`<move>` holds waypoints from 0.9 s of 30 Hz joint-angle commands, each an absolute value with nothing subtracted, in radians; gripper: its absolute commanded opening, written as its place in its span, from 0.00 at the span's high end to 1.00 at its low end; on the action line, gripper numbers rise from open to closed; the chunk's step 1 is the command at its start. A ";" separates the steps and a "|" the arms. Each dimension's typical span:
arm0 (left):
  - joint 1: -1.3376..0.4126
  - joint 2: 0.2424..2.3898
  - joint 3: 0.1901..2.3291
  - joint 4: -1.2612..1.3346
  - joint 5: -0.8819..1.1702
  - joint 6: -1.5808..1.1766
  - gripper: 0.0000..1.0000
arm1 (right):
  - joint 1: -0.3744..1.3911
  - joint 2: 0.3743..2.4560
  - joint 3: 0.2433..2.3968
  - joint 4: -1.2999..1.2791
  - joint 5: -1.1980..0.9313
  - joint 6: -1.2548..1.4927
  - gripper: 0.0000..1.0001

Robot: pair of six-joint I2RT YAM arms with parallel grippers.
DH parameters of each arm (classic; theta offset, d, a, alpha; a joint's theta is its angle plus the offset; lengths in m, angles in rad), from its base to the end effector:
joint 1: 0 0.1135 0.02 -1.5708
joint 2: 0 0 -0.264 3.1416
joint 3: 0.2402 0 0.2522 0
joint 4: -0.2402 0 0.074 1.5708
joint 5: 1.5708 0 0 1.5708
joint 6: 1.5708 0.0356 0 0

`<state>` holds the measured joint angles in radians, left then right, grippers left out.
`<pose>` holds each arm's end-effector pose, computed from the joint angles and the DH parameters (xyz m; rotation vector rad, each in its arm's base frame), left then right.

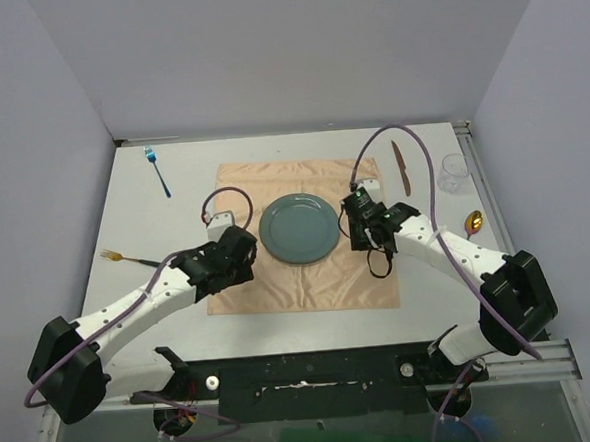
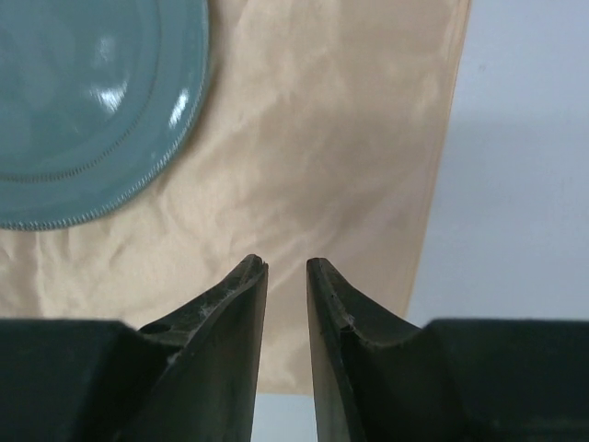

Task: Set the dinner table for one person
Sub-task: Adjust the napkin at the center of the board.

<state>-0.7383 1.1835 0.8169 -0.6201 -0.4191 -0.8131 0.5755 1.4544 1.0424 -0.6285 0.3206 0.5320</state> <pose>0.1793 -0.1436 0.2373 -0.2469 2.4299 -0.1430 0.2514 0.1497 0.2396 0.0560 2.5294 0.0133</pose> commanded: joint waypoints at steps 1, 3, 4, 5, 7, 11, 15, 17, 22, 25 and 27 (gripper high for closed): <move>-0.825 1.261 0.867 -0.771 -0.586 -0.909 0.60 | 0.646 1.417 0.985 -0.717 0.402 0.649 0.74; -0.850 1.299 0.858 -0.790 -0.613 -0.940 0.60 | 0.685 1.416 0.958 -0.740 0.414 0.695 0.75; -0.853 1.313 0.850 -0.795 -0.621 -0.949 0.60 | 0.704 1.417 0.946 -0.755 0.424 0.721 0.75; -0.857 1.326 0.842 -0.798 -0.628 -0.966 0.60 | 0.716 1.420 0.935 -0.770 0.431 0.744 0.75; -0.862 1.345 0.831 -0.798 -0.635 -0.975 0.60 | 0.738 1.423 0.917 -0.792 0.438 0.781 0.75; -0.869 1.345 0.826 -0.800 -0.650 -0.976 0.60 | 0.746 1.426 0.883 -0.810 0.435 0.824 0.75; -0.869 1.342 0.817 -0.802 -0.655 -0.968 0.60 | 0.747 1.412 0.850 -0.811 0.420 0.854 0.74; -0.869 1.351 0.813 -0.803 -0.642 -0.961 0.60 | 0.747 1.410 0.841 -0.819 0.408 0.868 0.74; -0.868 1.394 0.796 -0.783 -0.622 -0.959 0.60 | 0.755 1.405 0.799 -0.824 0.383 0.903 0.74; -0.868 1.437 0.789 -0.760 -0.612 -0.953 0.60 | 0.757 1.406 0.786 -0.835 0.379 0.914 0.74; -0.869 1.464 0.787 -0.748 -0.607 -0.947 0.60 | 0.760 1.408 0.783 -0.844 0.382 0.919 0.74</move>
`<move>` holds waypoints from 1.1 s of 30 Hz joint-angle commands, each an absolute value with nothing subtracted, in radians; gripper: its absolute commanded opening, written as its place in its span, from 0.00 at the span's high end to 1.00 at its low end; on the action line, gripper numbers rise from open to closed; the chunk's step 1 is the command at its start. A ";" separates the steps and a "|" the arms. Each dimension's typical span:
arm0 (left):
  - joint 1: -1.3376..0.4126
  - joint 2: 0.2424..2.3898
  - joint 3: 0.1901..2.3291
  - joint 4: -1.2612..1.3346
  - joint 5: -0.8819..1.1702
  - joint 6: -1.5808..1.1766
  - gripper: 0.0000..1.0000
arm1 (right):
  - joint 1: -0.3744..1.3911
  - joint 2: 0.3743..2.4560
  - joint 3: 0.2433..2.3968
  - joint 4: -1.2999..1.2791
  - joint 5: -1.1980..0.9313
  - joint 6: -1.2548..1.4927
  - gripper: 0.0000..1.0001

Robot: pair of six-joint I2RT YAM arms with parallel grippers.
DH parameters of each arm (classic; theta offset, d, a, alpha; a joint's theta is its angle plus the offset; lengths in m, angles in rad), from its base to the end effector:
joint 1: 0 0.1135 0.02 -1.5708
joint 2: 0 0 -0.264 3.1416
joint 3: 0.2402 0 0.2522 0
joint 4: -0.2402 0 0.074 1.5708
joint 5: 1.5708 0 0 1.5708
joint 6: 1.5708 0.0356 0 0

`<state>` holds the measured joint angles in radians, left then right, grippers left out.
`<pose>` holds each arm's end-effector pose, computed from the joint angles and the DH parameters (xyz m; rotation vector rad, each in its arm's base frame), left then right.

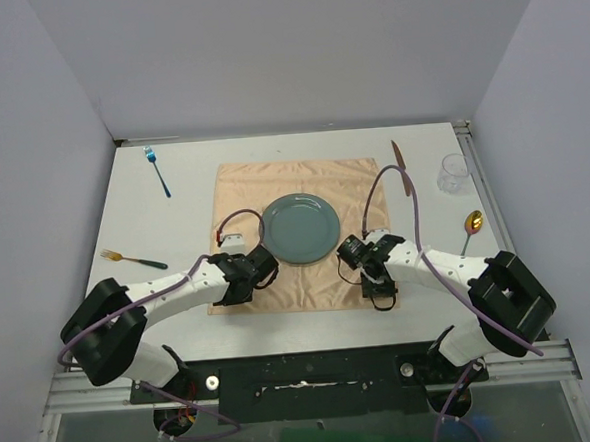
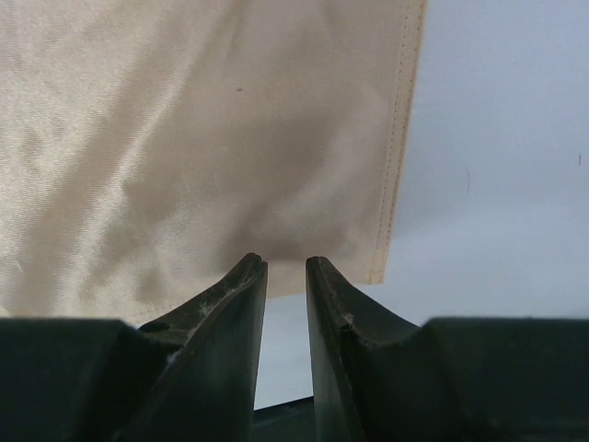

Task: Set the dinner table for one person
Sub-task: Adjust the napkin at the center of the board.

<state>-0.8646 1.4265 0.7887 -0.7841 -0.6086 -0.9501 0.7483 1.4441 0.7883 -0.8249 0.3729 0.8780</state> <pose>0.1647 -0.1617 0.1750 -0.1688 2.5472 0.3436 0.1752 0.1450 0.1668 0.2050 2.7896 -0.2710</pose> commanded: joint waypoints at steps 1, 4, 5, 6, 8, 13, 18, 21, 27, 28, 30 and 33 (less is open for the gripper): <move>-0.869 1.477 0.787 -0.744 -0.606 -0.945 0.60 | 0.760 1.407 0.781 -0.849 0.383 0.920 0.74; -0.870 1.510 0.783 -0.728 -0.598 -0.937 0.60 | 0.760 1.411 0.778 -0.856 0.389 0.925 0.74; -0.871 1.518 0.782 -0.725 -0.593 -0.934 0.60 | 0.761 1.414 0.777 -0.857 0.391 0.926 0.74; -0.872 1.524 0.780 -0.721 -0.584 -0.932 0.60 | 0.761 1.417 0.776 -0.860 0.395 0.927 0.74; -0.874 1.528 0.774 -0.717 -0.574 -0.928 0.60 | 0.761 1.429 0.774 -0.866 0.404 0.932 0.74; -0.881 1.515 0.760 -0.723 -0.557 -0.925 0.60 | 0.760 1.461 0.770 -0.876 0.422 0.937 0.74; -0.882 1.501 0.760 -0.742 -0.553 -0.926 0.60 | 0.759 1.481 0.770 -0.881 0.440 0.942 0.74; -0.887 1.495 0.767 -0.753 -0.549 -0.926 0.60 | 0.755 1.492 0.766 -0.883 0.448 0.942 0.73; -0.898 1.498 0.777 -0.772 -0.545 -0.923 0.60 | 0.747 1.505 0.755 -0.894 0.462 0.951 0.74; -0.900 1.499 0.778 -0.777 -0.546 -0.923 0.60 | 0.746 1.503 0.753 -0.895 0.462 0.952 0.74; -0.904 1.501 0.780 -0.781 -0.545 -0.923 0.60 | 0.743 1.501 0.750 -0.897 0.463 0.953 0.74; -0.914 1.502 0.785 -0.789 -0.542 -0.925 0.60 | 0.741 1.493 0.750 -0.900 0.465 0.953 0.74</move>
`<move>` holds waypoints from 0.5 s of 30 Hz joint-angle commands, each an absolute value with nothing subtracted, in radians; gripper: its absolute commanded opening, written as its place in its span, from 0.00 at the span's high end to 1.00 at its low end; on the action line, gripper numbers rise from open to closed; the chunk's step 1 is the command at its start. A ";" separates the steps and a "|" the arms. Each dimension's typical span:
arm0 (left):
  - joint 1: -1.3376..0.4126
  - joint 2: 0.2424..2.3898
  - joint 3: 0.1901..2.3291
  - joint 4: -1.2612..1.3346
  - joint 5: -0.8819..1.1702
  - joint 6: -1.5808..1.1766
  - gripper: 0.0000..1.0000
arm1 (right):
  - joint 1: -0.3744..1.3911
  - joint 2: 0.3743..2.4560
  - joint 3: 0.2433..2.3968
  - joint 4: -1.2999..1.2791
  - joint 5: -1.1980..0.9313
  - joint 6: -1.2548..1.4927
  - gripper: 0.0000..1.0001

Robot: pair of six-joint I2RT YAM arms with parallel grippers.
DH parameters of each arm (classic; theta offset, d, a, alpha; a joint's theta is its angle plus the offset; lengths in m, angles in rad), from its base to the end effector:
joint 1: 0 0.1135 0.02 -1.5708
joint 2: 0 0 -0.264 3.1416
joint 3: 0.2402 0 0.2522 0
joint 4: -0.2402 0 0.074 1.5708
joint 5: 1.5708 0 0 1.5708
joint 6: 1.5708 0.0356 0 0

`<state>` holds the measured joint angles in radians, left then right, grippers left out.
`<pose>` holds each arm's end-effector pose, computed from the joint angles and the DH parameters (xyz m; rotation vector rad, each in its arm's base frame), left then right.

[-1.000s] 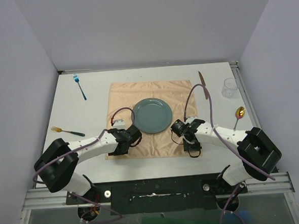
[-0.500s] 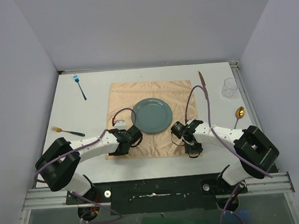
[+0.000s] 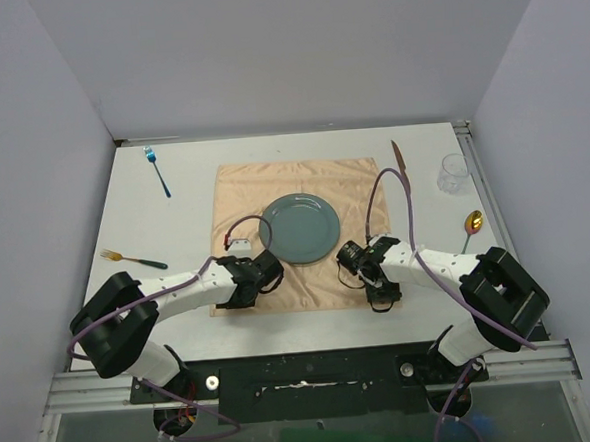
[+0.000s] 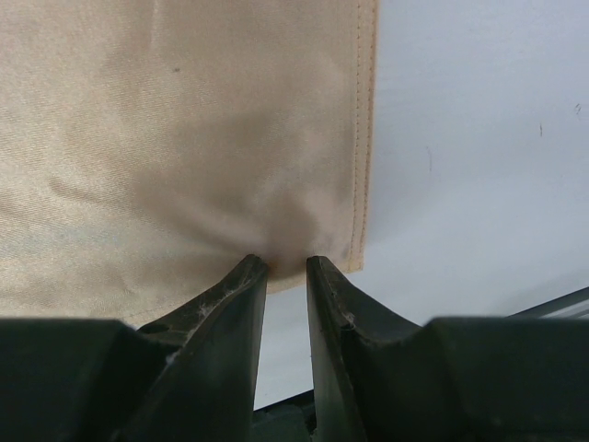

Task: Set the dinner table for one person
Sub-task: Adjust the napkin at the center of the board.

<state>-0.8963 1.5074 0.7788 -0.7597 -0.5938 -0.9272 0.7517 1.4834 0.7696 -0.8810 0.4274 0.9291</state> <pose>0.1620 -0.1707 0.1555 -0.0728 2.5935 0.4014 0.1699 0.1387 0.1551 0.2414 2.7968 -0.4315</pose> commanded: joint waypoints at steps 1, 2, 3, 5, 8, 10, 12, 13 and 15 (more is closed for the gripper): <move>-0.915 1.502 0.787 -0.793 -0.541 -0.926 0.60 | 0.739 1.492 0.751 -0.902 0.465 0.953 0.74; -0.918 1.501 0.789 -0.798 -0.541 -0.929 0.60 | 0.738 1.491 0.752 -0.902 0.465 0.953 0.74; -0.920 1.500 0.790 -0.802 -0.542 -0.931 0.60 | 0.736 1.492 0.752 -0.903 0.465 0.953 0.73; -0.924 1.497 0.793 -0.812 -0.542 -0.935 0.60 | 0.737 1.495 0.753 -0.902 0.465 0.951 0.73; -0.930 1.488 0.795 -0.823 -0.543 -0.942 0.61 | 0.734 1.502 0.754 -0.902 0.467 0.948 0.73; -0.932 1.482 0.798 -0.829 -0.544 -0.945 0.63 | 0.730 1.509 0.756 -0.903 0.471 0.948 0.73; -0.933 1.475 0.800 -0.834 -0.544 -0.945 0.64 | 0.727 1.516 0.759 -0.905 0.473 0.947 0.73; -0.933 1.474 0.802 -0.838 -0.545 -0.945 0.65 | 0.726 1.518 0.761 -0.906 0.475 0.946 0.73; -0.933 1.471 0.804 -0.844 -0.549 -0.947 0.65 | 0.726 1.519 0.762 -0.908 0.476 0.945 0.73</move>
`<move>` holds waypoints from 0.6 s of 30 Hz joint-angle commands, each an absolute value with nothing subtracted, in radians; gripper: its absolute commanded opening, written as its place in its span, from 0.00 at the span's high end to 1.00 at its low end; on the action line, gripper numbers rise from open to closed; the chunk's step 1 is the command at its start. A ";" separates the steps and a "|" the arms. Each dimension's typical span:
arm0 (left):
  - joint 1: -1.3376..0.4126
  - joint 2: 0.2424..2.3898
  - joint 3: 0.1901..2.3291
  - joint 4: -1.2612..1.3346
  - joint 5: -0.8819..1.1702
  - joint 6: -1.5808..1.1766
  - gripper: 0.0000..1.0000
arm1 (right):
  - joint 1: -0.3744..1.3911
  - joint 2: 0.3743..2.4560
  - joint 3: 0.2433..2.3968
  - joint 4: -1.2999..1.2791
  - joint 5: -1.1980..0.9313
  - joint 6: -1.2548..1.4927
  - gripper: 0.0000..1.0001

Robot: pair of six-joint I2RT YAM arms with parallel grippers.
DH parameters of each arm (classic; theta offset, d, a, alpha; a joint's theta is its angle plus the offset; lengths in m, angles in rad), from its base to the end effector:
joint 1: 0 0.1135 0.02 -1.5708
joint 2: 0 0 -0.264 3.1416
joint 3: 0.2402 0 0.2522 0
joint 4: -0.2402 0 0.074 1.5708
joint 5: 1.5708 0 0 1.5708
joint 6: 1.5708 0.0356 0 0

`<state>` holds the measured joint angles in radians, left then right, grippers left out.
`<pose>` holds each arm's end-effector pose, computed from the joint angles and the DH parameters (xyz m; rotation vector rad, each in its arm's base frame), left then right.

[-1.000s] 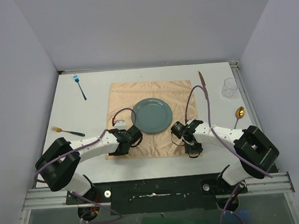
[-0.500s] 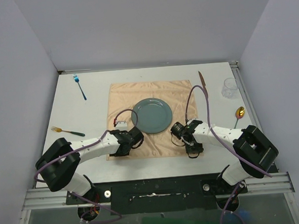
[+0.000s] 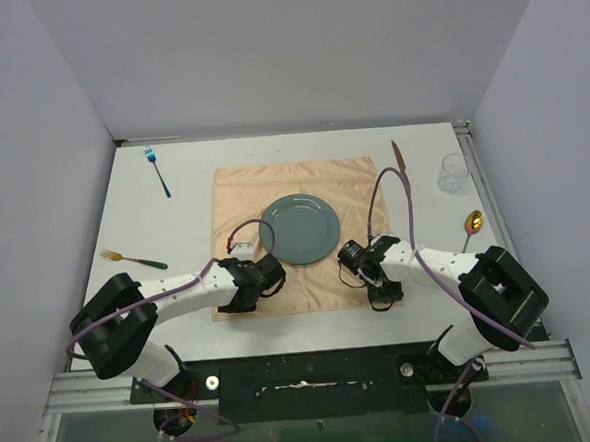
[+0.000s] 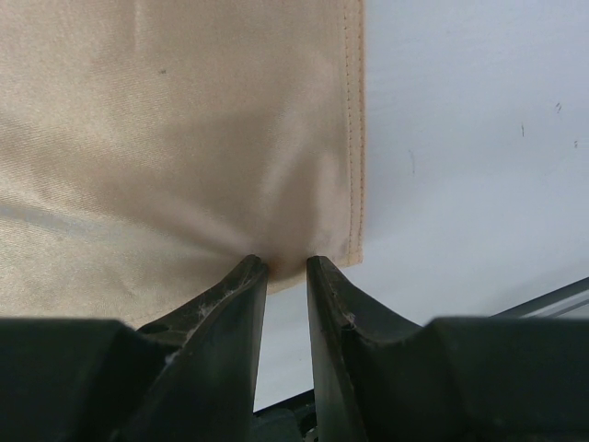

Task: Set the dinner table for one person
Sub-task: Adjust the napkin at the center of the board.

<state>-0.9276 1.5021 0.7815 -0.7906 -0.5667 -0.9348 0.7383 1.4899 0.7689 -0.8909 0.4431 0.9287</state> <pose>0.1543 -0.1740 0.1565 -0.0322 2.6247 0.3934 0.1714 0.1354 0.1539 0.2536 2.7920 -0.4672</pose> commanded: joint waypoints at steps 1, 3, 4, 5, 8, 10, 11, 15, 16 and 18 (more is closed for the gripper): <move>-0.933 1.470 0.804 -0.847 -0.552 -0.949 0.65 | 0.726 1.519 0.762 -0.909 0.476 0.945 0.73; -0.933 1.472 0.805 -0.853 -0.557 -0.954 0.65 | 0.726 1.515 0.764 -0.911 0.474 0.945 0.73; -0.933 1.473 0.805 -0.859 -0.563 -0.957 0.65 | 0.726 1.512 0.764 -0.912 0.474 0.945 0.73; -0.933 1.475 0.807 -0.865 -0.570 -0.966 0.65 | 0.728 1.506 0.765 -0.915 0.474 0.945 0.73; -0.933 1.475 0.812 -0.889 -0.600 -0.994 0.62 | 0.729 1.486 0.772 -0.928 0.476 0.949 0.73; -0.933 1.472 0.815 -0.898 -0.615 -1.010 0.61 | 0.734 1.463 0.778 -0.935 0.480 0.952 0.73; -0.933 1.468 0.817 -0.901 -0.622 -1.017 0.61 | 0.737 1.450 0.781 -0.940 0.481 0.954 0.73; -0.933 1.432 0.824 -0.906 -0.647 -1.042 0.60 | 0.763 1.378 0.812 -0.957 0.480 0.959 0.73; -0.934 1.415 0.826 -0.909 -0.653 -1.048 0.60 | 0.771 1.360 0.824 -0.963 0.478 0.961 0.73; -0.935 1.389 0.834 -0.917 -0.674 -1.060 0.60 | 0.789 1.320 0.858 -0.983 0.472 0.968 0.73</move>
